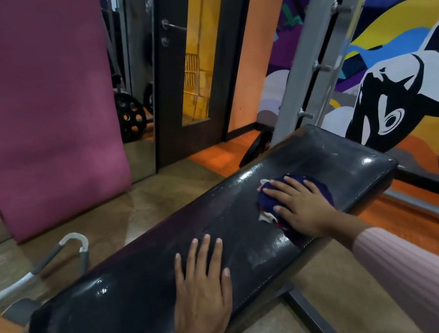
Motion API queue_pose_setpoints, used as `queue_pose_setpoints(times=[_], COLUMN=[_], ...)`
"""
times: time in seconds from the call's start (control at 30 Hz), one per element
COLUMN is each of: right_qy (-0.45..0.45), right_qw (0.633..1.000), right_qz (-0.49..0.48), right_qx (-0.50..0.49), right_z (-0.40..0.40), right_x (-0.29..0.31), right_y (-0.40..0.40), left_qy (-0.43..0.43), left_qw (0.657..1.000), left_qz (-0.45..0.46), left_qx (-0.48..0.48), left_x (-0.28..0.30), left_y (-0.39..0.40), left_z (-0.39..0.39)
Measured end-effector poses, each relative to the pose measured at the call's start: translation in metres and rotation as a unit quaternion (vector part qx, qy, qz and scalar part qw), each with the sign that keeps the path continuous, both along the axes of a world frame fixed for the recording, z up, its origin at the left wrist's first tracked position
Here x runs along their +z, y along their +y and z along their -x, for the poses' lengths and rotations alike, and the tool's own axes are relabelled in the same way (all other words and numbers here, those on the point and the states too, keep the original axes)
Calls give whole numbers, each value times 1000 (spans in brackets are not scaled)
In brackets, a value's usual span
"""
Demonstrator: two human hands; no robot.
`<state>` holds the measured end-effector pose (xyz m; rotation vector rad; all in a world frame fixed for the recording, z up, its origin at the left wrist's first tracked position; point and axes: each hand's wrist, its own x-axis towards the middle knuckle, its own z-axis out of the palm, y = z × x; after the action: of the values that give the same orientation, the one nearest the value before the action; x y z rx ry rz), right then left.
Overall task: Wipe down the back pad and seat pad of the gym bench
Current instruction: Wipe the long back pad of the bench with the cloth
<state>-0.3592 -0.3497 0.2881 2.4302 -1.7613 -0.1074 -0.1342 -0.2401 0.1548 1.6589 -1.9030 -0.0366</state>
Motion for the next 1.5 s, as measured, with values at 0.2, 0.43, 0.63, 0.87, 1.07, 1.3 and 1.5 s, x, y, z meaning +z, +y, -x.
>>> queue_pose_setpoints(times=[0.2,0.43,0.63,0.87,1.07,1.3,1.5], right_qy=[15,2,12,-1,12,5,17], right_qw=[996,1000,997,999,1000,998,1000], right_qz=[-8,-7,-11,-14,-18,-16,-10], right_qx=[83,15,72,30,9,58,-15], right_z=[-29,-7,-49,-4,-51,-10,-49], right_x=[-20,-4,-25,-7,-17,-11,-13], right_y=[24,-1,18,15,-6,21,-28], left_qy=[1,-5,-1,5,-3,11,8], left_qw=[1000,1000,1000,1000,1000,1000,1000], left_qz=[0,-7,-10,-4,-11,-3,-6], left_qx=[2,7,10,9,14,12,16], left_x=[1,1,3,3,2,2,3], left_y=[0,0,2,2,1,2,2], left_z=[0,-1,-2,-1,-1,-2,0])
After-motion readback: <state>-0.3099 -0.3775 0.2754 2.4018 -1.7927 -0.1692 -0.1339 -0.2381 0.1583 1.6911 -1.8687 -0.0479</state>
